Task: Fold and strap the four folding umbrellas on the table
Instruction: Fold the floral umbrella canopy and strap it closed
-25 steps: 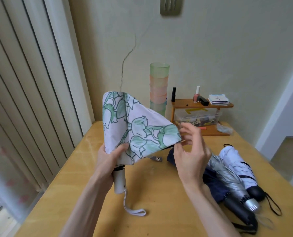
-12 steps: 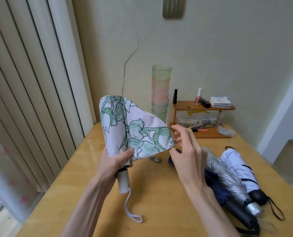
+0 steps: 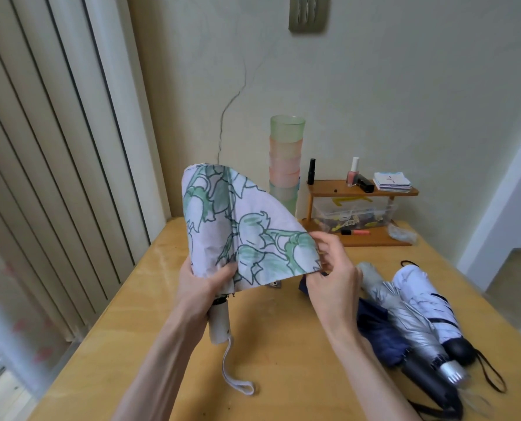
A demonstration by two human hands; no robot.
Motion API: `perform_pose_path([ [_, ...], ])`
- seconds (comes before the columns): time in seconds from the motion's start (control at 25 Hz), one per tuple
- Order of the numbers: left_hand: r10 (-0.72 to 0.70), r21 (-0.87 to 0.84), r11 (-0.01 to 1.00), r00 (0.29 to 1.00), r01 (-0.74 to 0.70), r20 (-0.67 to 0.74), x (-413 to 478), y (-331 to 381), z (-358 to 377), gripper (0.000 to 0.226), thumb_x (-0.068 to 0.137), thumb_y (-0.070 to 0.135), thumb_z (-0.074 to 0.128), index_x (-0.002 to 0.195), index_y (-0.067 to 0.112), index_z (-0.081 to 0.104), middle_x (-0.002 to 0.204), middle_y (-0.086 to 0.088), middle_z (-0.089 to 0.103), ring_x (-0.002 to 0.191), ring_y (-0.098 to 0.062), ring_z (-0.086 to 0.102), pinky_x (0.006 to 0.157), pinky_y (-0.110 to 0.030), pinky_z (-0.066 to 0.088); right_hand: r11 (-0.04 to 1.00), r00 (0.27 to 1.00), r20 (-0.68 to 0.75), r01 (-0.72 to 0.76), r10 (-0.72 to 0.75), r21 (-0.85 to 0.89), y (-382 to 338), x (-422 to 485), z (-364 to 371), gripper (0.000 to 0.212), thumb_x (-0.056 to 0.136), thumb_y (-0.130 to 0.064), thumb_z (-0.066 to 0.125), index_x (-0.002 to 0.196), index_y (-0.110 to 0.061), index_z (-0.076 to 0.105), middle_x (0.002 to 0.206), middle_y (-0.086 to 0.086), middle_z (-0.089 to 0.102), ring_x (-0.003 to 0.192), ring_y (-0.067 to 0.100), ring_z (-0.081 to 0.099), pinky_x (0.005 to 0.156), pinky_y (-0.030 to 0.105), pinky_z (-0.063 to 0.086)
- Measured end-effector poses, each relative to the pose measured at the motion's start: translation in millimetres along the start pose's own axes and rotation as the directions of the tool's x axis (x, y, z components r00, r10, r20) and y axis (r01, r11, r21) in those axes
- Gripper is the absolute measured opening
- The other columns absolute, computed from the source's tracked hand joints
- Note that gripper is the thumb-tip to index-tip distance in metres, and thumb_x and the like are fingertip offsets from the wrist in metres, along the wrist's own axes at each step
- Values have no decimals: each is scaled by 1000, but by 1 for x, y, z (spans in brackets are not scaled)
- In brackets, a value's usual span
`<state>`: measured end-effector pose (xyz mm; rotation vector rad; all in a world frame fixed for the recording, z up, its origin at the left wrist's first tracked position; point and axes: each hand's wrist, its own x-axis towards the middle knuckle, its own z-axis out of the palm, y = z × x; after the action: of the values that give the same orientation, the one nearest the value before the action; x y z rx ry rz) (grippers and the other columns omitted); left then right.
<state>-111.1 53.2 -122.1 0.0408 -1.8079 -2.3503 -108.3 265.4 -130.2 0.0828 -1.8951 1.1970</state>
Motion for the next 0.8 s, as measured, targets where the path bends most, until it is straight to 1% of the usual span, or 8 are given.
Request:
perform_pose_path([
  [0.08, 33, 83, 996, 995, -25, -99, -1, -1, 3, 43, 63, 20, 80, 104, 21, 67, 81, 9, 78, 71, -14, 71, 60, -29, 58, 999, 997, -76, 26, -29, -37, 2, 2, -1, 41, 82, 8, 76, 111, -22, 71, 87, -11, 75, 74, 12, 69, 64, 47, 59],
  [0.16, 69, 100, 994, 981, -51, -181, -1, -3, 6, 39, 62, 18, 77, 99, 22, 67, 75, 11, 75, 68, -14, 68, 61, -32, 57, 964, 965, -141, 193, -220, -183, -3, -2, -3, 33, 83, 6, 72, 109, -14, 74, 86, -5, 75, 73, 15, 68, 63, 37, 59],
  [0.24, 94, 101, 992, 971, -73, -220, -1, -2, 8, 37, 68, 11, 82, 100, 23, 67, 77, 11, 76, 69, -14, 69, 65, -34, 57, 878, 903, -128, 354, -411, -323, -5, -7, -4, 33, 83, 10, 68, 111, -7, 74, 92, 1, 77, 79, 19, 72, 65, 30, 54],
  [0.32, 110, 114, 990, 972, -88, -209, 1, 0, 3, 34, 77, 4, 81, 102, 22, 68, 78, 11, 76, 70, -14, 69, 66, -35, 56, 862, 901, -57, 390, -429, -322, -5, -4, -5, 38, 85, 9, 64, 118, -8, 71, 101, 2, 78, 87, 20, 73, 69, 25, 51],
  [0.4, 100, 130, 988, 983, -80, -154, 1, 6, -8, 37, 73, 14, 84, 106, 22, 68, 84, 8, 78, 74, -16, 71, 66, -36, 59, 962, 954, 215, 241, -210, -127, -8, 6, -11, 62, 84, 5, 66, 136, -26, 60, 120, -7, 73, 101, 13, 69, 79, 20, 47],
  [0.52, 97, 222, 971, 995, -87, -35, 3, 12, -31, 47, 67, 20, 84, 111, 21, 69, 93, 3, 80, 76, -14, 75, 62, -31, 60, 994, 658, 752, -106, 41, 39, -20, 21, -27, 97, 82, -4, 70, 156, -53, 31, 155, -25, 44, 144, -4, 40, 114, 30, 38],
  [0.6, 93, 324, 940, 994, -105, 54, 3, 16, -39, 46, 67, 12, 85, 109, 21, 68, 88, 6, 79, 70, -10, 72, 56, -27, 58, 971, 604, 796, -206, 26, 124, -28, 25, -28, 91, 86, -11, 66, 157, -54, 30, 161, -28, 37, 150, -6, 31, 122, 38, 33],
  [0.8, 44, 436, 888, 971, -146, 236, -1, 16, -36, 48, 60, 10, 77, 104, 28, 70, 88, 2, 76, 69, -13, 69, 54, -31, 58, 931, 697, 717, -268, 11, 246, -36, 29, -25, 64, 88, -25, 62, 148, -44, 53, 151, -20, 49, 142, 5, 47, 120, 50, 41],
])
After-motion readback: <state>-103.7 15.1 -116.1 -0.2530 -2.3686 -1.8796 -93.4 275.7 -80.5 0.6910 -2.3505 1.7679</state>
